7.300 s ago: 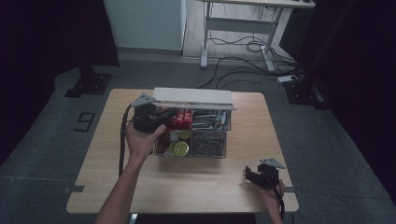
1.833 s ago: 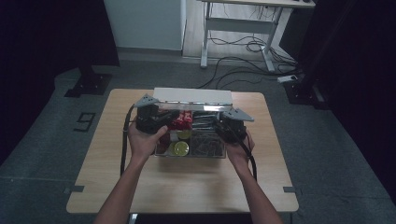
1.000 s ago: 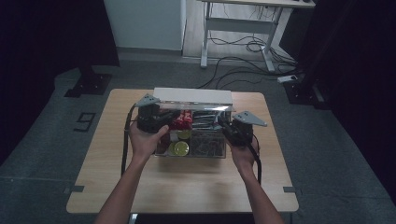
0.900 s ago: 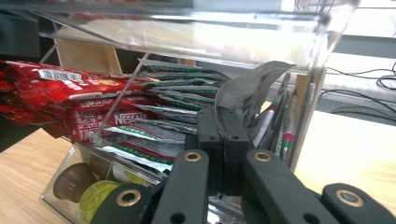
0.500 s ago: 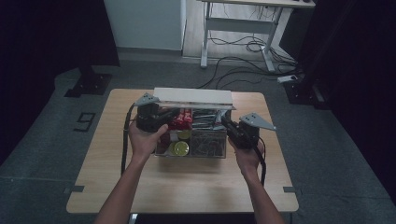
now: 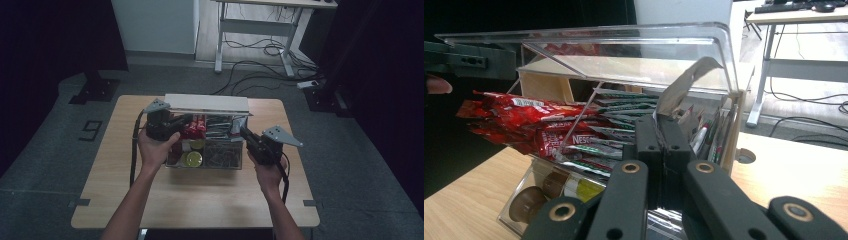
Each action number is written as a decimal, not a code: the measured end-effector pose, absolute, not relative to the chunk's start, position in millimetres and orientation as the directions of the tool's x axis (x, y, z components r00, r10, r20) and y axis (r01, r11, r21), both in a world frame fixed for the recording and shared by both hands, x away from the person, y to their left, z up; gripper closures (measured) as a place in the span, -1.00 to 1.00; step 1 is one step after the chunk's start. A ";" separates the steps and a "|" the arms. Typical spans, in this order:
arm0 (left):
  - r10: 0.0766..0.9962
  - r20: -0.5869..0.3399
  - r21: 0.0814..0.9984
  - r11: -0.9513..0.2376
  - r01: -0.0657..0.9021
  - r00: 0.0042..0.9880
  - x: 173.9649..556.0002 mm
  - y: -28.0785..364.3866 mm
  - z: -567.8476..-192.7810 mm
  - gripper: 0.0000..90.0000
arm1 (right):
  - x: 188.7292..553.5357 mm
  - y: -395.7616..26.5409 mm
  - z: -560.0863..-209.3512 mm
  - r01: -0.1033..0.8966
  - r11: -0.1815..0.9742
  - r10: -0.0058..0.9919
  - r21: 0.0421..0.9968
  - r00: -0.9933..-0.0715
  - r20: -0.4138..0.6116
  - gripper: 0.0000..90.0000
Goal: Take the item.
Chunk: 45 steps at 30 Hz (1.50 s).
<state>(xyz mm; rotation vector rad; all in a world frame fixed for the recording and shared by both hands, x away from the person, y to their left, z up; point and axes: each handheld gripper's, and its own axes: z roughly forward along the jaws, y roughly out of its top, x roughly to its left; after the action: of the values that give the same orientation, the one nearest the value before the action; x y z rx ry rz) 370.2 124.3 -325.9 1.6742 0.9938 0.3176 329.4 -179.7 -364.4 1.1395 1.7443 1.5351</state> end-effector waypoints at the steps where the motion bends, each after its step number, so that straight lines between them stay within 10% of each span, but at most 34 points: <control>1: 0.744 -0.273 0.894 -0.038 0.446 0.610 370.2 124.2 -325.9 1.00 | 327.9 -180.9 -364.7 0.236 -0.014 0.861 0.972 -0.492 0.131 0.97; 45: 0.740 -0.274 0.893 -0.041 0.448 0.614 368.3 123.0 -325.9 1.00 | 294.3 -232.4 -377.8 0.193 -0.067 0.890 0.979 -0.431 0.146 0.98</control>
<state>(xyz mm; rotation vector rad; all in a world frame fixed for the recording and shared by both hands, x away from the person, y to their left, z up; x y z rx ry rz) 368.3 123.0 -325.9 1.6783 0.9908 0.3127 294.3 -232.4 -377.8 1.1716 1.6292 1.5457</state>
